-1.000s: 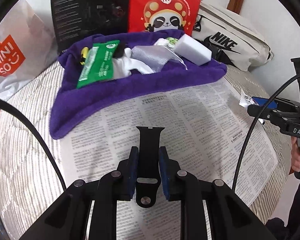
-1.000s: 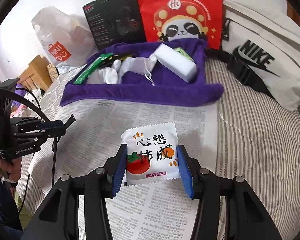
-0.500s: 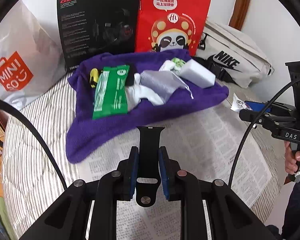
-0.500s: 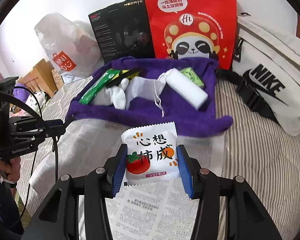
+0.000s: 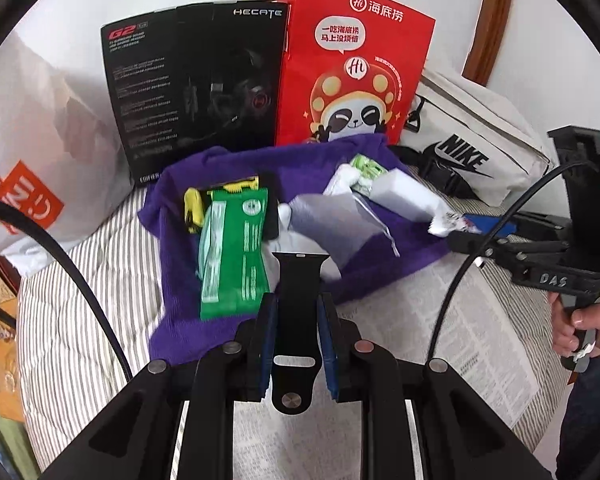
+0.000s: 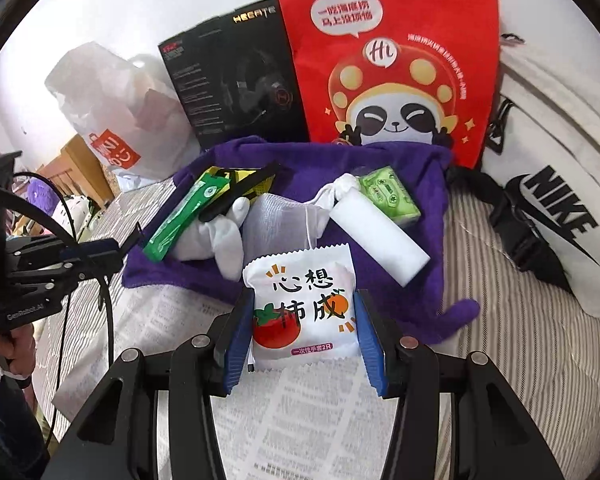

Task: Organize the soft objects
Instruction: 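Carry the sachet with the right tool while the left carries the strap onto the towel, then open the right tool to release the sachet on the towel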

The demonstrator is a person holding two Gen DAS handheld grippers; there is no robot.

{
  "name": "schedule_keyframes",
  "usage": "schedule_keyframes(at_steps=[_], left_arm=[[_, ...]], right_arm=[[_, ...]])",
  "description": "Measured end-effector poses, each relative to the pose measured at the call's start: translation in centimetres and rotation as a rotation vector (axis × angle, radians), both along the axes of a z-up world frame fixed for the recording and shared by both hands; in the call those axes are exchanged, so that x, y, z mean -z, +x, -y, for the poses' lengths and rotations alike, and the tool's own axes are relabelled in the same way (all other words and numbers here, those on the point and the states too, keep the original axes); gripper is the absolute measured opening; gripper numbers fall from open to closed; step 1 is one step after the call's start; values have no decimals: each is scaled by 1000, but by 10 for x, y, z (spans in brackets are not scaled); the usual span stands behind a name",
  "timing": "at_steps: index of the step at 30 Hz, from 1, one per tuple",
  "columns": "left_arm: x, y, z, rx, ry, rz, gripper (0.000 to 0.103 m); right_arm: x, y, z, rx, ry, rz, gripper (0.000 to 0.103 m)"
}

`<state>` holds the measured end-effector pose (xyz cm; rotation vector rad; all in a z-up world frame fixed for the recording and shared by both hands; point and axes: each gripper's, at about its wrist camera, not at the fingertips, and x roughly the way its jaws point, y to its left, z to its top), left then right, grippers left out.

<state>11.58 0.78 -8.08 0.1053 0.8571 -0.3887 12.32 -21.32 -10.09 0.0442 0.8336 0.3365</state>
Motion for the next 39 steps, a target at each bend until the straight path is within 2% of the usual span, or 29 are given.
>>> schedule_keyframes(at_steps=[10, 19, 30, 34, 39], left_arm=[[-6, 32, 6, 17, -8, -6, 20], [3, 51, 7, 23, -16, -31, 20], [11, 69, 15, 45, -16, -55, 20], [14, 75, 21, 60, -23, -64, 20], [19, 82, 29, 76, -29, -76, 20]], right_arm=[[27, 48, -1, 26, 13, -109, 49], [54, 76, -10, 46, 0, -152, 49], [53, 68, -8, 30, 2, -144, 71], [50, 62, -4, 36, 16, -144, 75], [49, 52, -1, 52, 50, -150, 75]])
